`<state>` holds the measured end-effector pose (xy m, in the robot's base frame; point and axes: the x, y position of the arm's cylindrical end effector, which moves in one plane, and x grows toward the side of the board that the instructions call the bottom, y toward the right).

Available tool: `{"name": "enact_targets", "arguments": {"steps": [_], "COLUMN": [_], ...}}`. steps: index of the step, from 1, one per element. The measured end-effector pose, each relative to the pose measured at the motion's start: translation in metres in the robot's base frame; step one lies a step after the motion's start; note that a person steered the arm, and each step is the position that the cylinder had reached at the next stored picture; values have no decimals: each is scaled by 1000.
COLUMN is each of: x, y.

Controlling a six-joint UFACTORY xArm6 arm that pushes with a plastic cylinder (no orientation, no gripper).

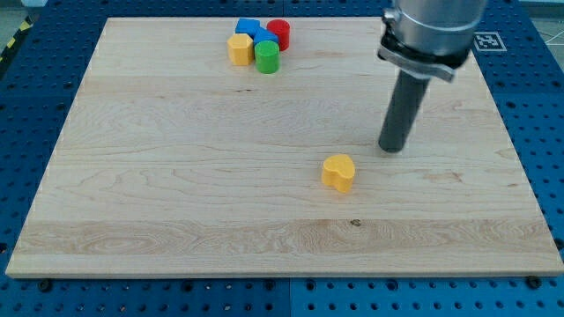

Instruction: Move the yellow heart to the group of blocks

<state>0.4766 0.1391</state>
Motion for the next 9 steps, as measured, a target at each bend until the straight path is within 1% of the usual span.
{"name": "enact_targets", "arguments": {"steps": [2,3,4,5,7,9], "x": [32,64,68,57,42,16], "y": [-36,-35,-69,-82,-74,-71]}}
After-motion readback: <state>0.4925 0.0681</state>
